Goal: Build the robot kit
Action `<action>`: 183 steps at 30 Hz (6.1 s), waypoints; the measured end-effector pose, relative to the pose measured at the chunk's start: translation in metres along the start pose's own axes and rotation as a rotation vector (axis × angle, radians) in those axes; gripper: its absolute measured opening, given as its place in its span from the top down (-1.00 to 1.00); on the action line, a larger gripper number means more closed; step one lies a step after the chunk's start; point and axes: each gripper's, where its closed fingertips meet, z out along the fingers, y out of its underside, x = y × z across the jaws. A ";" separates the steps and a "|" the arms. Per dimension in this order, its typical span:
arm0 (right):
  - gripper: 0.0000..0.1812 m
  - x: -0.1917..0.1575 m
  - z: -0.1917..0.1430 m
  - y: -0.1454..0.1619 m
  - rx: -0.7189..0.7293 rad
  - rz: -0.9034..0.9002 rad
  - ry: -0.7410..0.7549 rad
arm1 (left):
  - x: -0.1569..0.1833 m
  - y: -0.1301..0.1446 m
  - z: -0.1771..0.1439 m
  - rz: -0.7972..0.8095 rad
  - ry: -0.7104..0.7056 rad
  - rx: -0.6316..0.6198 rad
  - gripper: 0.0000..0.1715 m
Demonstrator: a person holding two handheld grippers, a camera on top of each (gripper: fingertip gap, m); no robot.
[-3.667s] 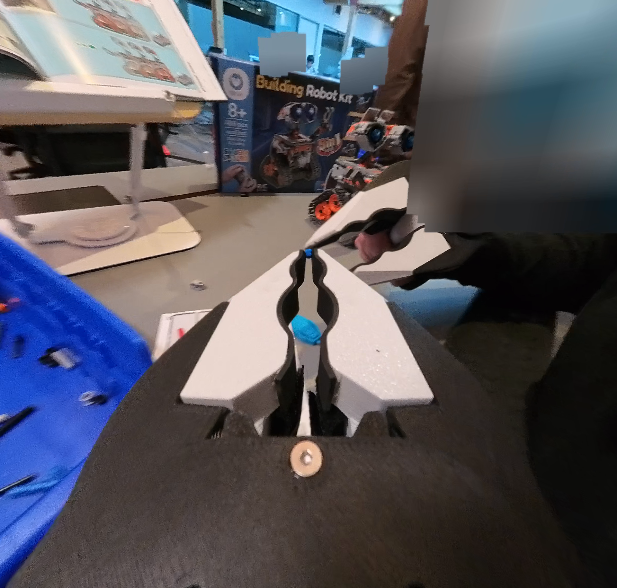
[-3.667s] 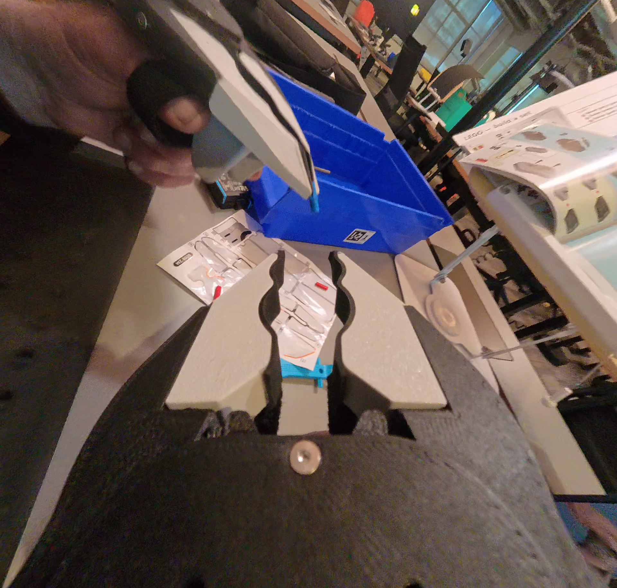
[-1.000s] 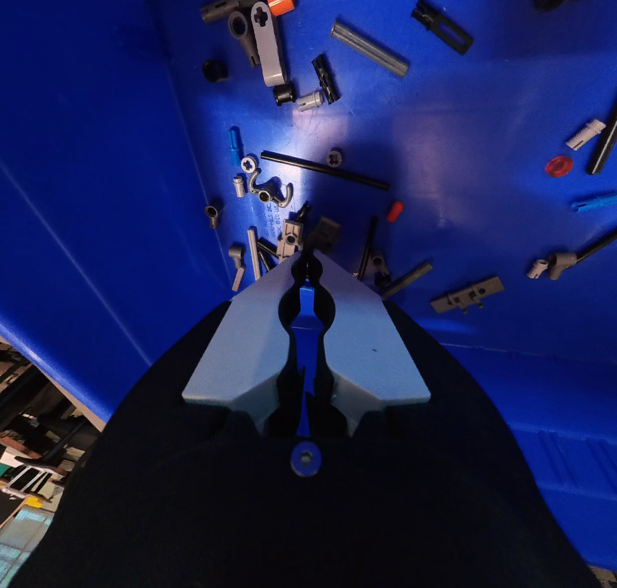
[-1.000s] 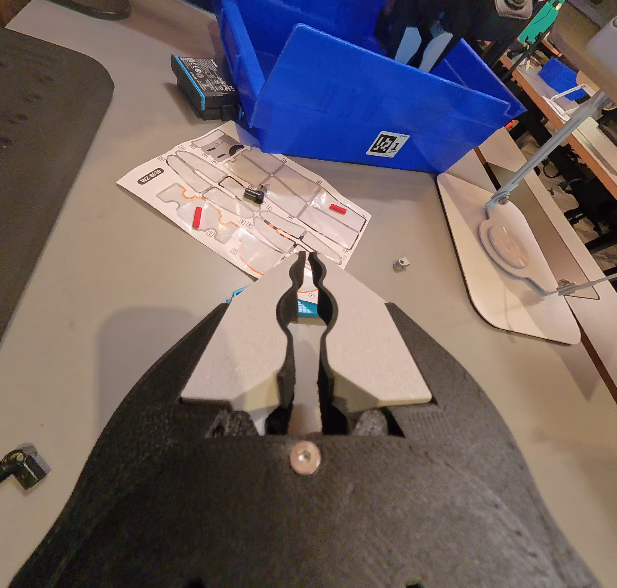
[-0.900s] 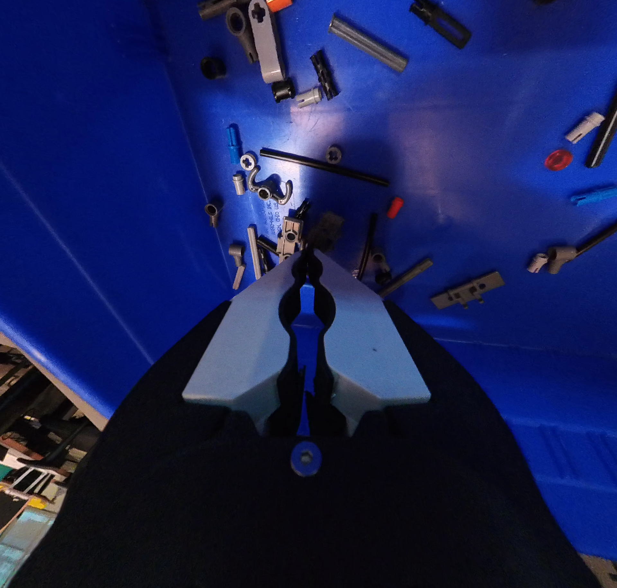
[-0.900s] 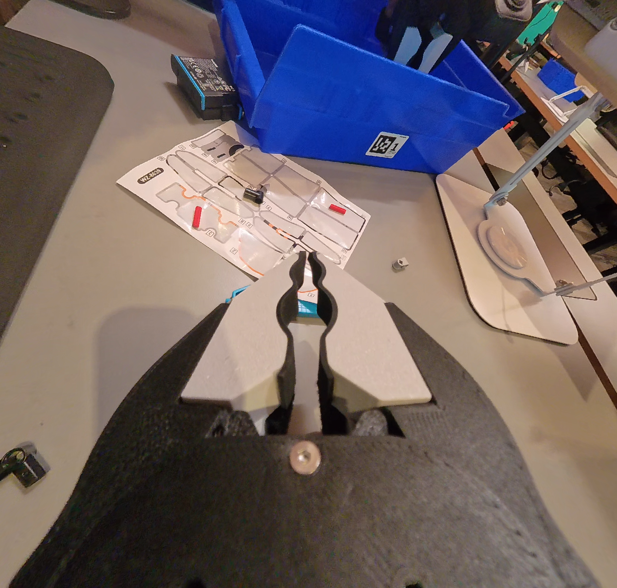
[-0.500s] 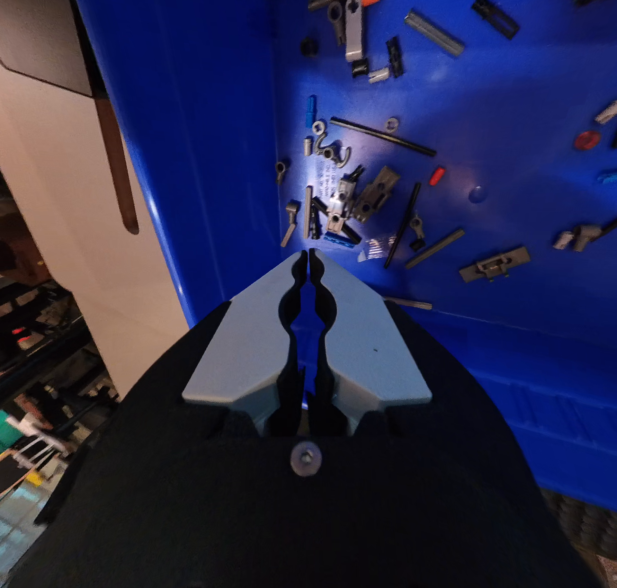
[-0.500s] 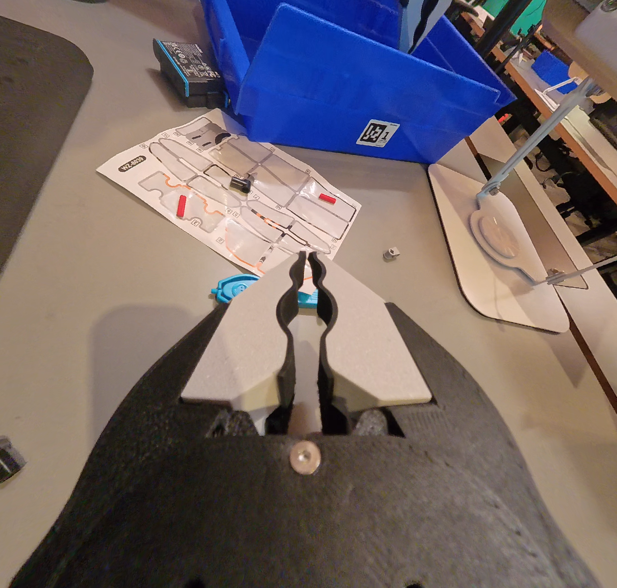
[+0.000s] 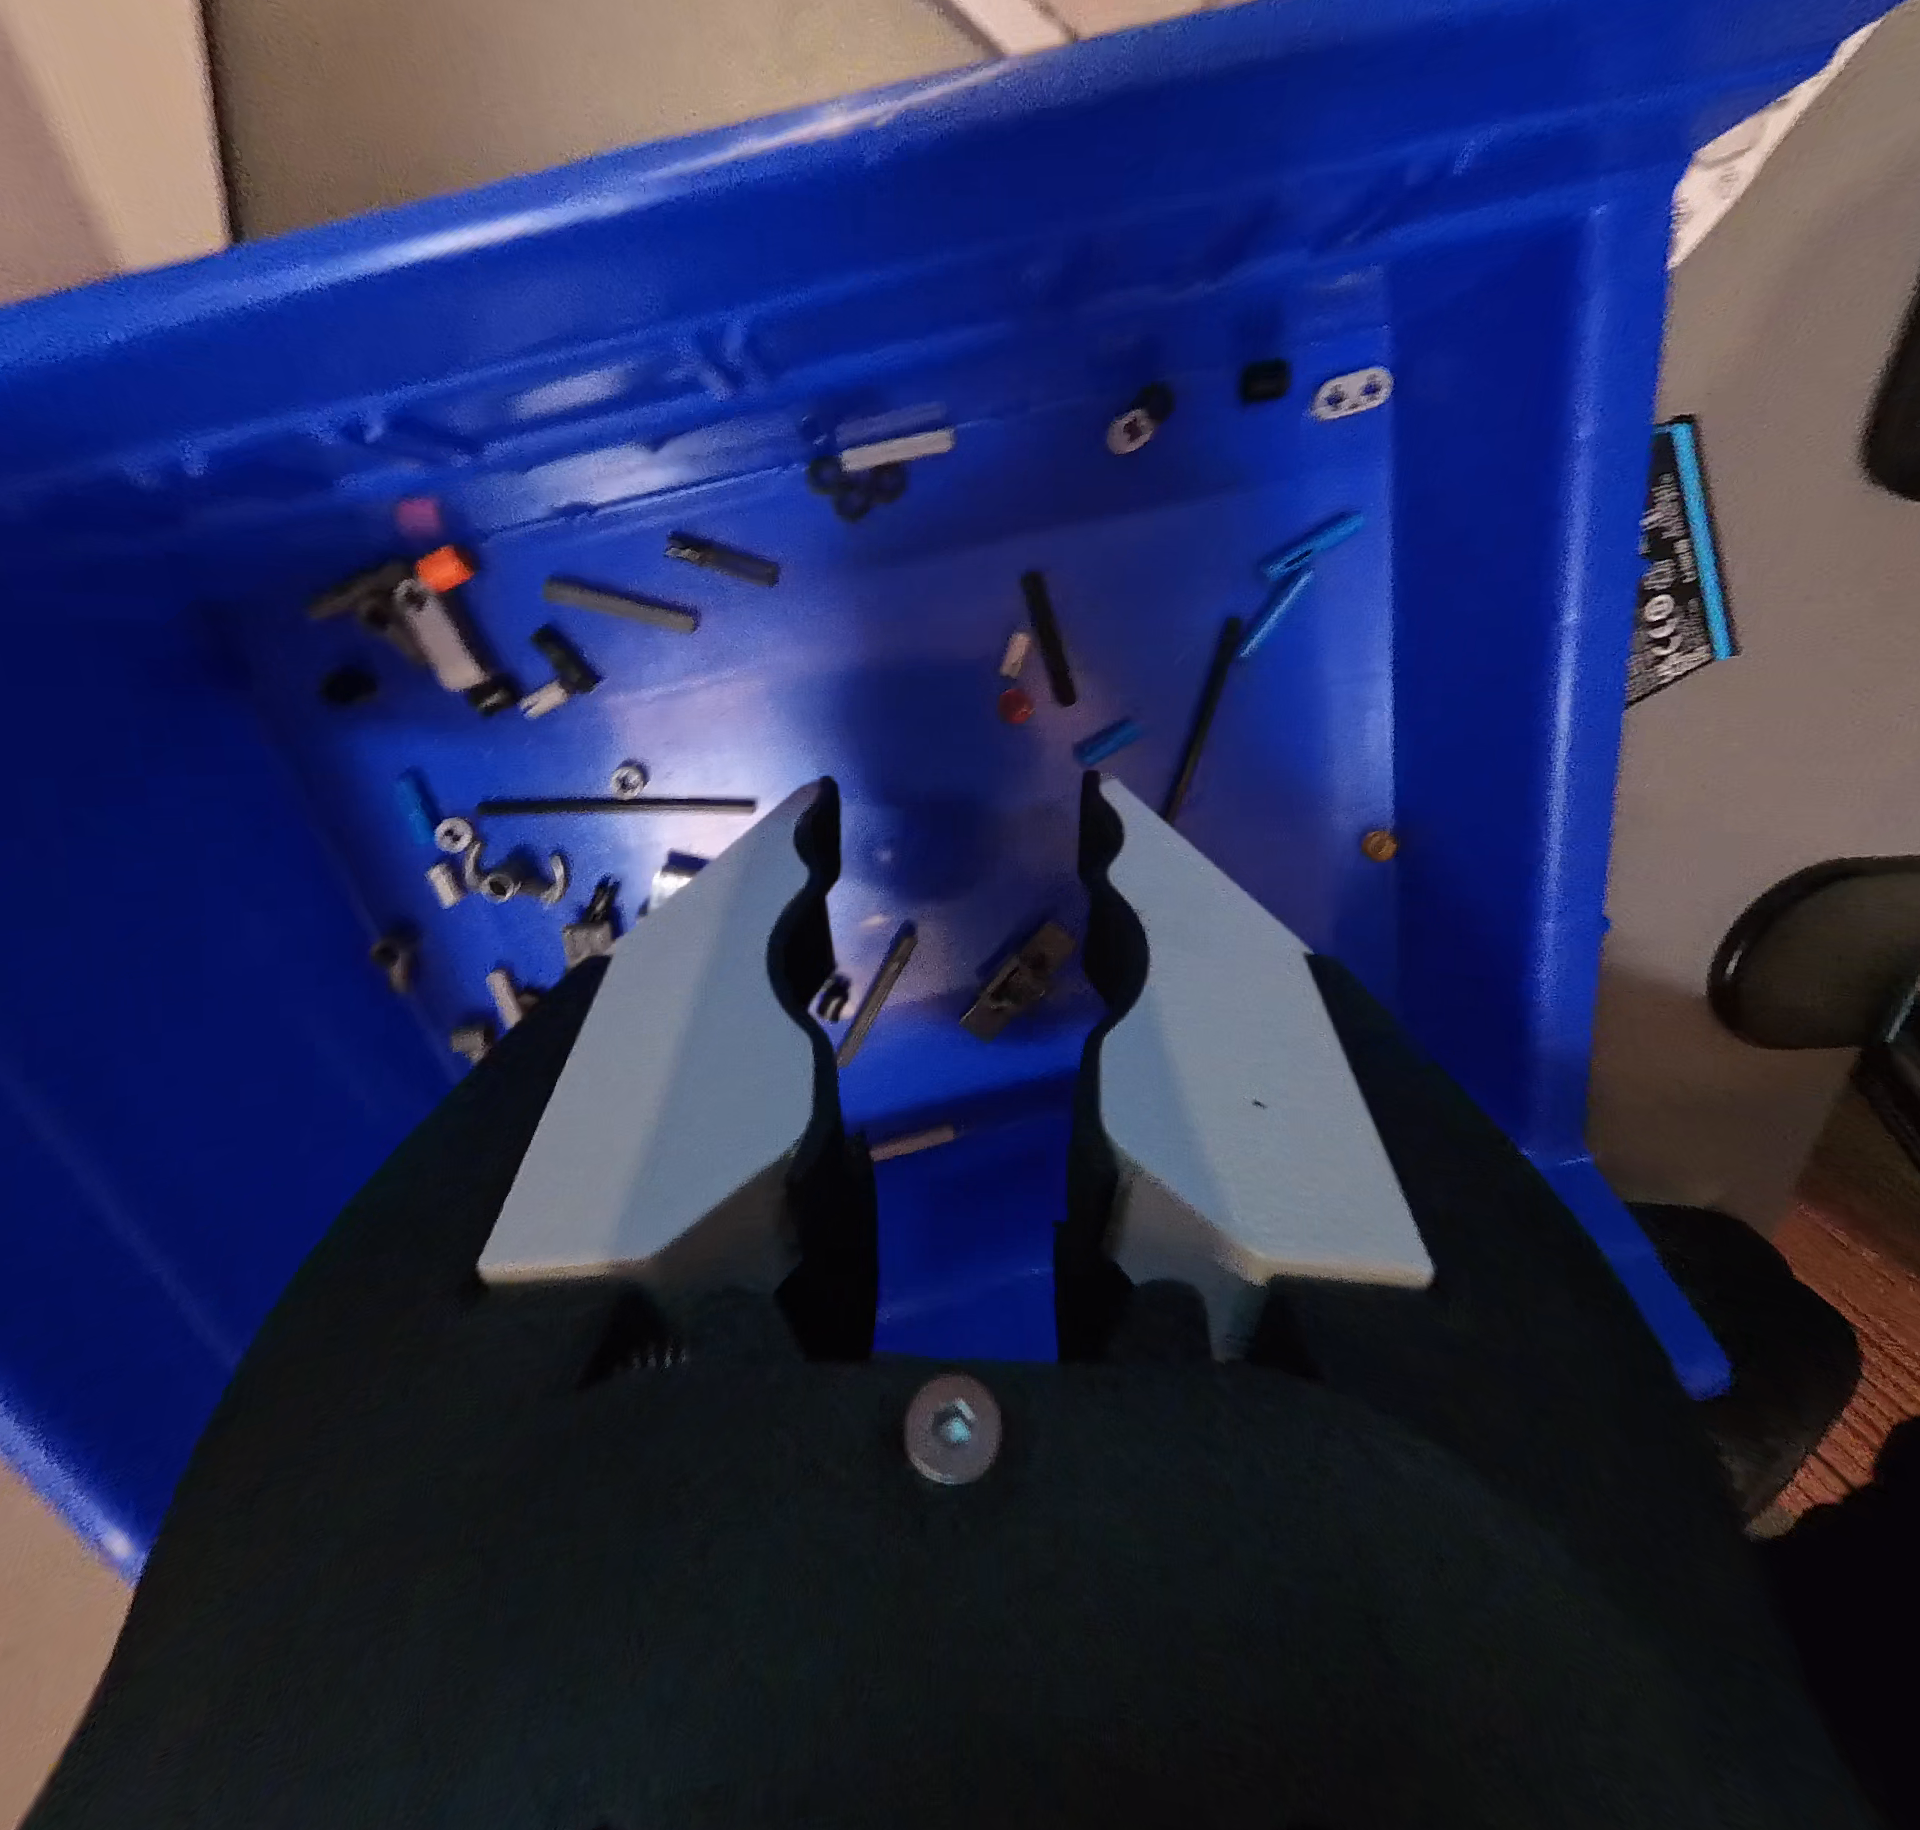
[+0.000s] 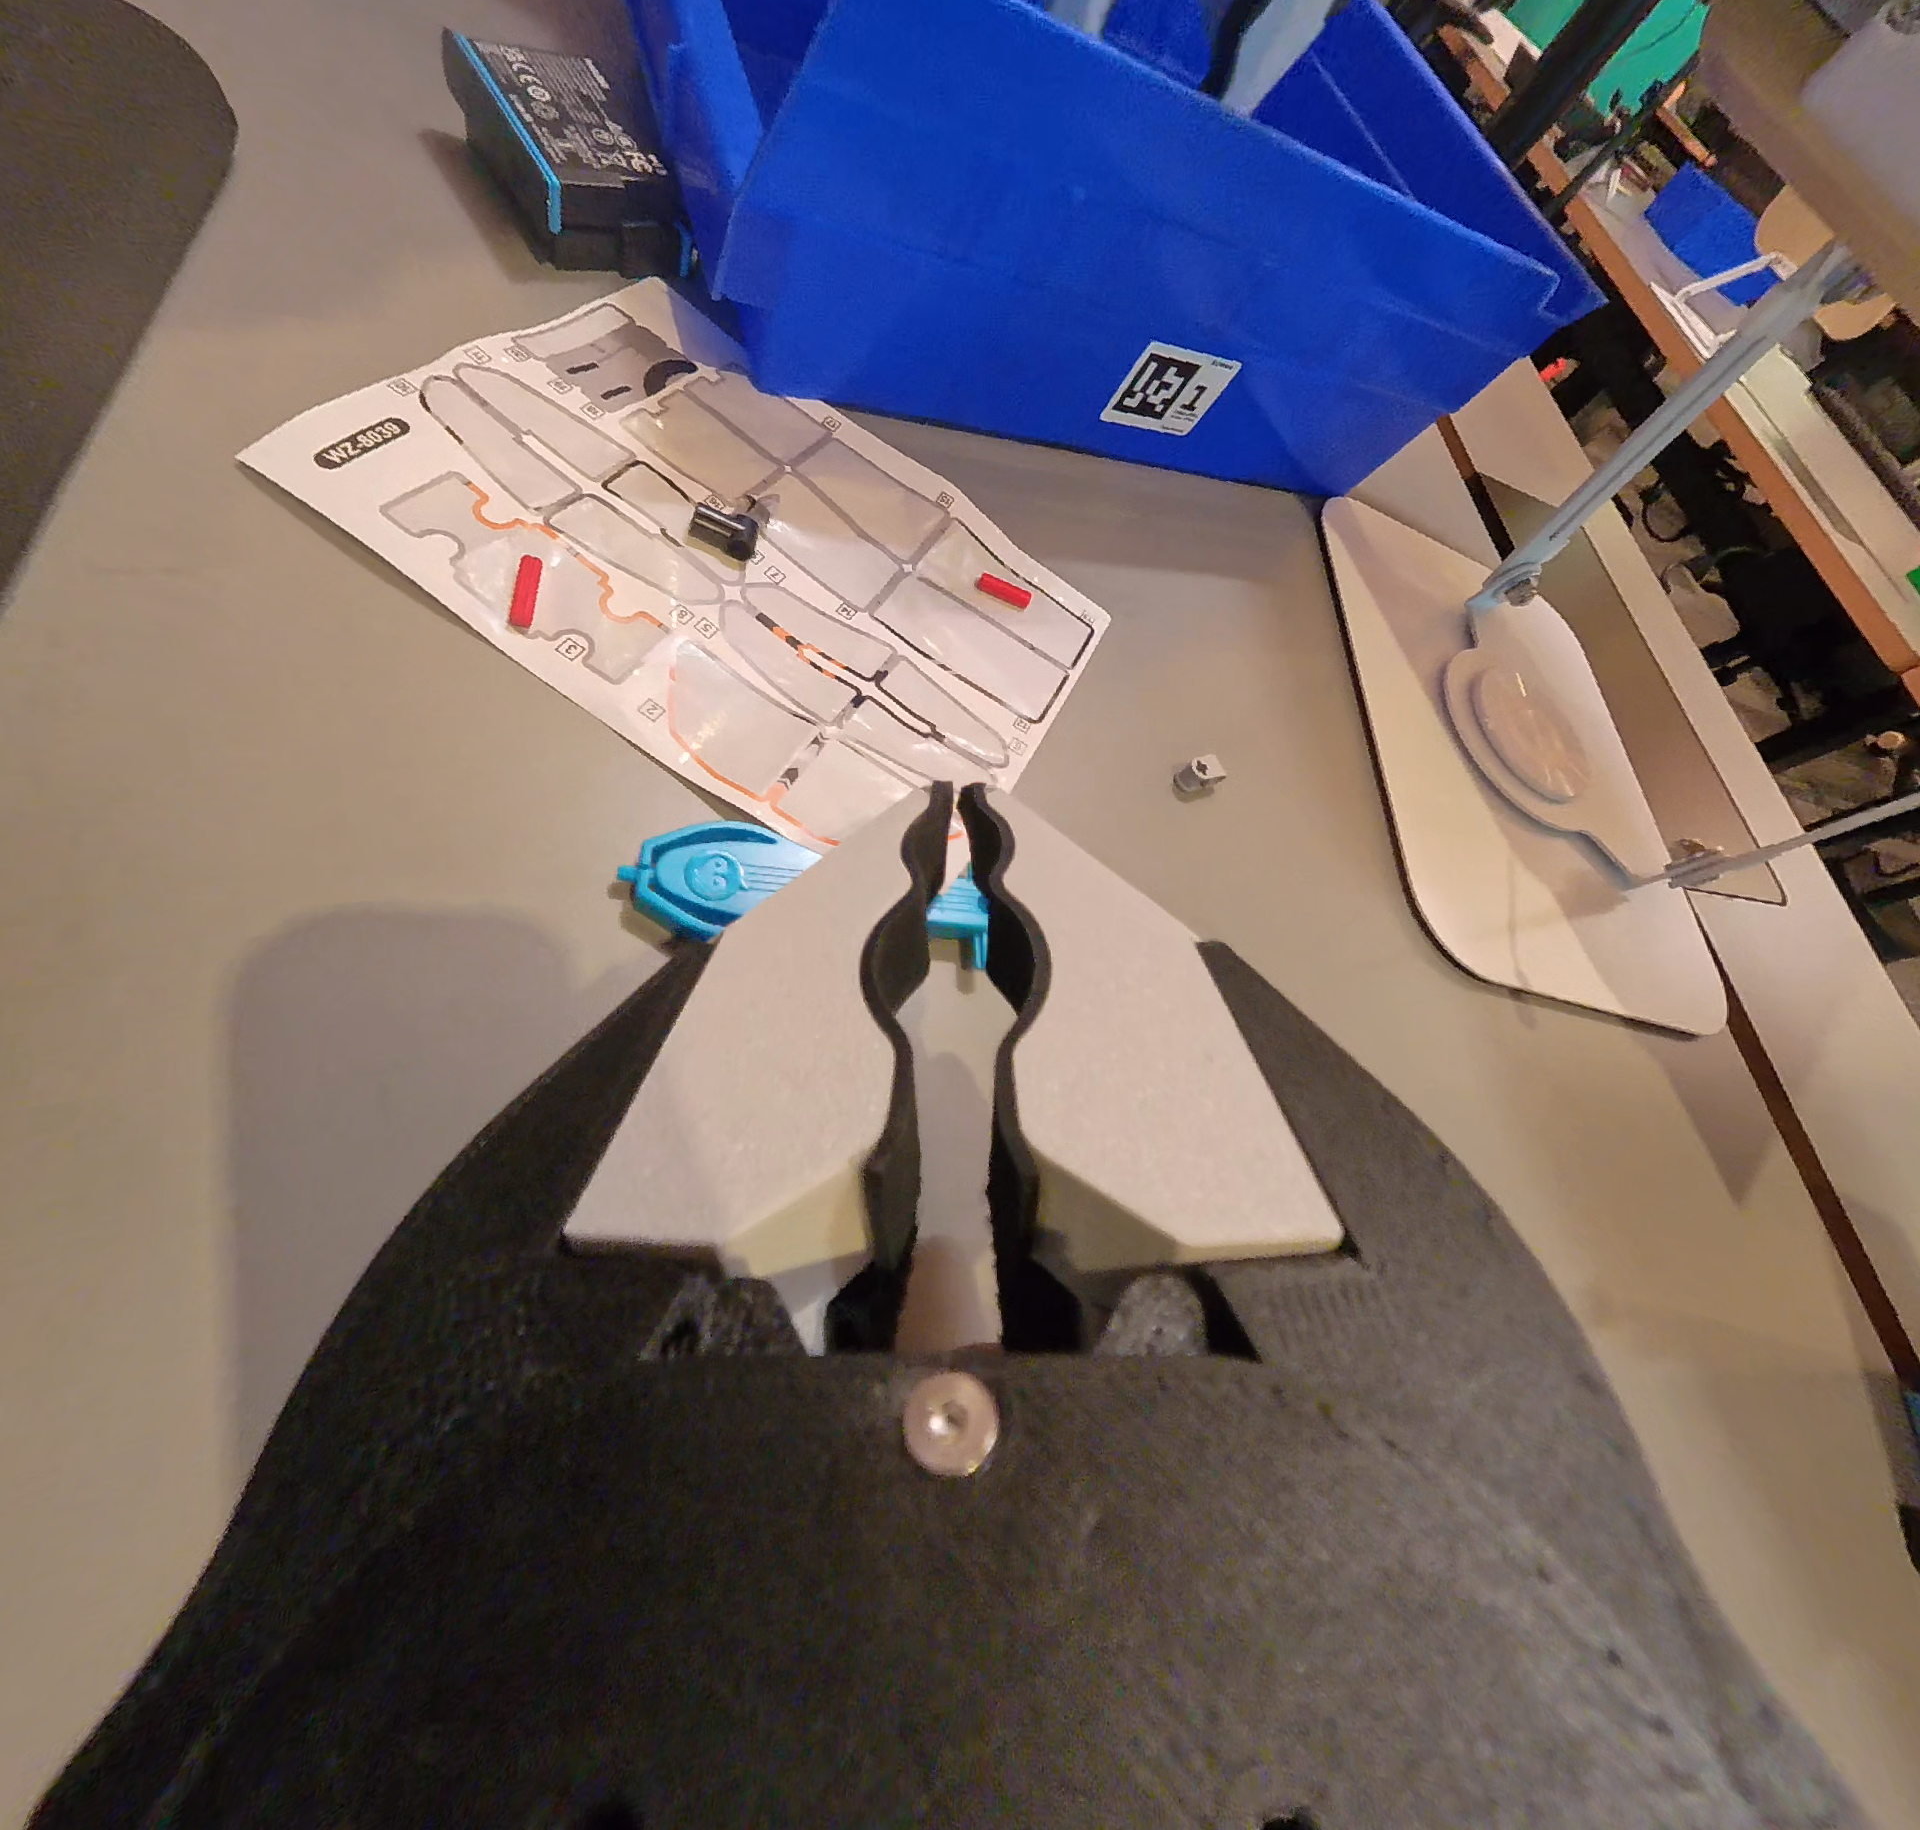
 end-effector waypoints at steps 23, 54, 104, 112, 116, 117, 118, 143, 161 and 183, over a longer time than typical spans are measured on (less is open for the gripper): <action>1.00 0.004 -0.011 -0.001 0.015 -0.014 0.008 | 0.018 0.005 0.004 0.004 0.051 -0.031 0.44; 1.00 0.011 -0.021 -0.007 -0.001 -0.076 0.043 | -0.084 0.082 -0.017 -0.083 -0.435 -0.342 0.62; 1.00 0.013 -0.019 -0.001 -0.019 -0.079 0.043 | -0.111 0.057 -0.044 -0.103 -0.496 -0.106 0.85; 1.00 0.012 -0.020 -0.001 -0.020 -0.081 0.041 | -0.106 0.066 -0.037 -0.113 -0.464 -0.145 0.85; 1.00 0.012 -0.019 -0.001 -0.019 -0.081 0.039 | -0.106 0.067 -0.034 -0.110 -0.455 -0.156 0.85; 1.00 0.012 -0.020 -0.001 -0.020 -0.081 0.039 | -0.106 0.067 -0.033 -0.108 -0.454 -0.156 0.85; 1.00 0.012 -0.020 -0.001 -0.020 -0.081 0.039 | -0.105 0.066 -0.033 -0.107 -0.452 -0.150 0.85; 1.00 0.012 -0.023 -0.007 -0.009 -0.099 0.047 | -0.109 0.000 -0.009 -0.069 -0.452 0.043 0.76; 1.00 0.013 -0.025 -0.005 -0.011 -0.098 0.046 | -0.125 -0.021 0.033 -0.112 -0.410 0.050 0.92; 1.00 0.016 -0.032 -0.010 0.000 -0.121 0.070 | -0.113 -0.027 0.008 -0.092 -0.424 0.170 0.93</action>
